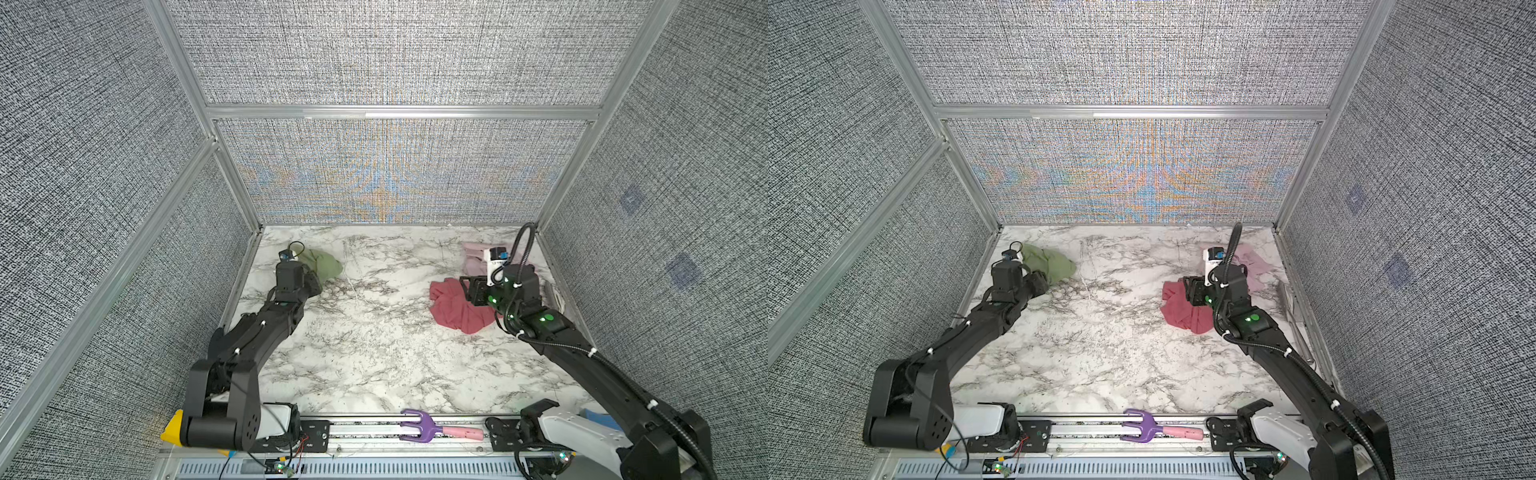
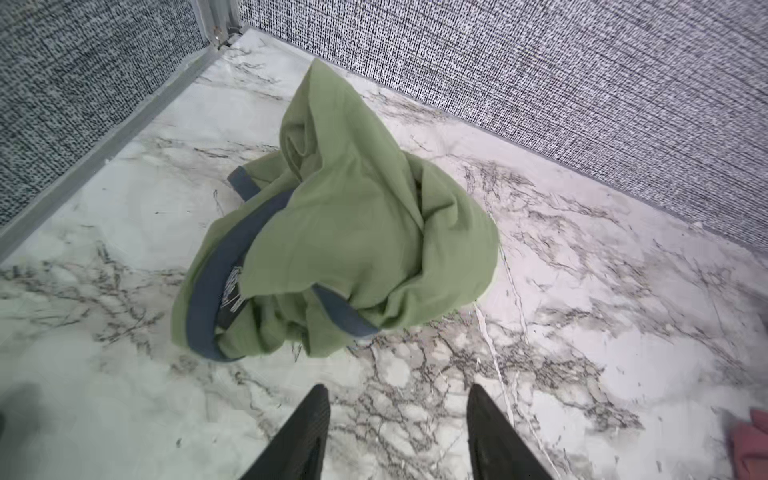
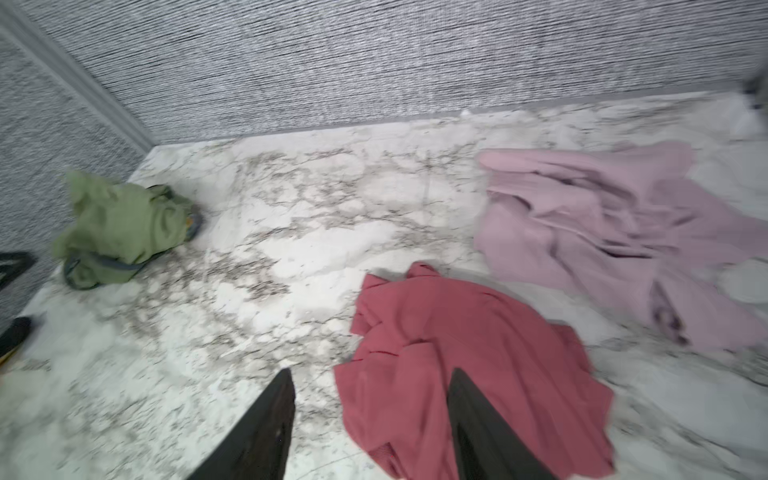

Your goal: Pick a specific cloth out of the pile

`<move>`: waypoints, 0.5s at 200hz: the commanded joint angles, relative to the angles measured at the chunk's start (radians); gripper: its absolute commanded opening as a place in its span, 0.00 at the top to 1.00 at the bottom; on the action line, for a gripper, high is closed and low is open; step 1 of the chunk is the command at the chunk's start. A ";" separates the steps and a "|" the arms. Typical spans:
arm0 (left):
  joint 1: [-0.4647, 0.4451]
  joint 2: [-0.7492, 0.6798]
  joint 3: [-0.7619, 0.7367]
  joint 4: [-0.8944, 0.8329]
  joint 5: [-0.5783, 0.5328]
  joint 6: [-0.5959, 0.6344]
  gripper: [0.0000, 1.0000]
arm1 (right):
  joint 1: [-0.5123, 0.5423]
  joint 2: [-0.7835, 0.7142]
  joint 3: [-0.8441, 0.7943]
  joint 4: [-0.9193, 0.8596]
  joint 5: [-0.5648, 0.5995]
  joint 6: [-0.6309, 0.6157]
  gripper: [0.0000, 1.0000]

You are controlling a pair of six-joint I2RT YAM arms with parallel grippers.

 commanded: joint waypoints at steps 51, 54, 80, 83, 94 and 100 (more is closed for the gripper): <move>0.002 -0.269 -0.327 0.394 -0.247 0.196 0.31 | -0.150 -0.072 -0.346 0.421 0.372 -0.159 0.24; 0.001 -0.270 -0.340 0.422 -0.257 0.206 0.30 | -0.153 -0.066 -0.362 0.458 0.381 -0.166 0.23; 0.002 -0.248 -0.432 0.624 -0.303 0.284 0.26 | -0.189 0.050 -0.481 0.795 0.404 -0.207 0.16; 0.001 -0.242 -0.439 0.639 -0.307 0.288 0.25 | -0.193 0.069 -0.489 0.826 0.400 -0.212 0.16; 0.003 -0.213 -0.451 0.695 -0.324 0.308 0.24 | -0.201 0.135 -0.494 0.893 0.399 -0.241 0.15; 0.003 -0.195 -0.452 0.716 -0.330 0.314 0.24 | -0.203 0.169 -0.492 0.918 0.402 -0.252 0.15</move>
